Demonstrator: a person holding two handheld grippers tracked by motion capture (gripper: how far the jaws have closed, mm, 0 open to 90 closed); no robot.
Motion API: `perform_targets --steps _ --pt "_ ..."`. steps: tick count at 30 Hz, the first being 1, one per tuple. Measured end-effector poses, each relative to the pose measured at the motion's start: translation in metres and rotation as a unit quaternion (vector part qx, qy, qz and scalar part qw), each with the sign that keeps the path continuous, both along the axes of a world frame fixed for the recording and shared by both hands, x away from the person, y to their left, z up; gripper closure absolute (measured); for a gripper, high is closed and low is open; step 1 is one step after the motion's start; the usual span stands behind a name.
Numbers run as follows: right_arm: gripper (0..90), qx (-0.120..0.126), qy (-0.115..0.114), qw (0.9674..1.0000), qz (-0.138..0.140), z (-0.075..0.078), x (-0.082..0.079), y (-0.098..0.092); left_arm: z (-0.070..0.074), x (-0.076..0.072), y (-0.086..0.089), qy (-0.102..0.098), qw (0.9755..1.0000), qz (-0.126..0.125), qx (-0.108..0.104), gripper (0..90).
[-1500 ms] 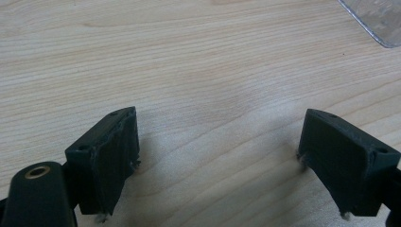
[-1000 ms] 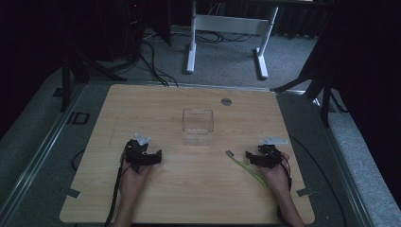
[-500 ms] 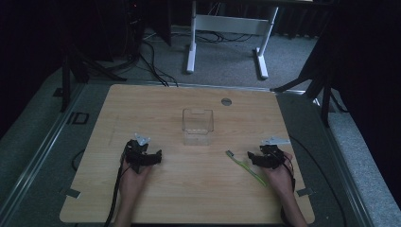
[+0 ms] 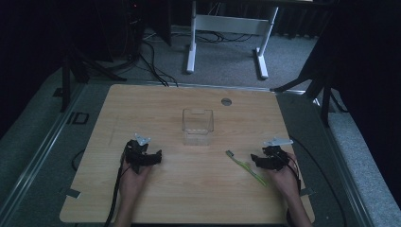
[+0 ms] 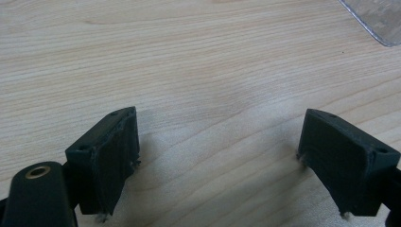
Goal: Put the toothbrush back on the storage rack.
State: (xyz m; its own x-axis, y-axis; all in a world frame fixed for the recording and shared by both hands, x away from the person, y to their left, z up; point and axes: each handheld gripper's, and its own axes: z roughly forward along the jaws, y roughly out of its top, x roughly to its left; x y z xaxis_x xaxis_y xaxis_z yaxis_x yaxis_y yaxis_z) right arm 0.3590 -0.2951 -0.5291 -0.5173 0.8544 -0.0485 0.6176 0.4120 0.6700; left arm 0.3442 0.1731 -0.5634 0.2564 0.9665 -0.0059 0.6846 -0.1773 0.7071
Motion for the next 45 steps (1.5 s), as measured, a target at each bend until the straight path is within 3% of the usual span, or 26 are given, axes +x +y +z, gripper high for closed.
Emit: perform_targets --steps 19,39,45 --pt "41.0 -0.023 0.004 0.9994 0.027 0.014 -0.002 0.011 0.000 0.000 0.000 0.000 1.0000 0.000 0.000 13.7" --pt "42.6 -0.046 0.029 0.9968 0.058 0.019 -0.003 0.020 0.000 0.000 0.000 0.000 1.0000 0.000 0.000 13.7" --pt "42.6 -0.039 0.041 0.9965 0.062 0.021 -0.003 0.021 0.000 0.000 0.000 0.000 1.0000 0.000 0.000 13.7"
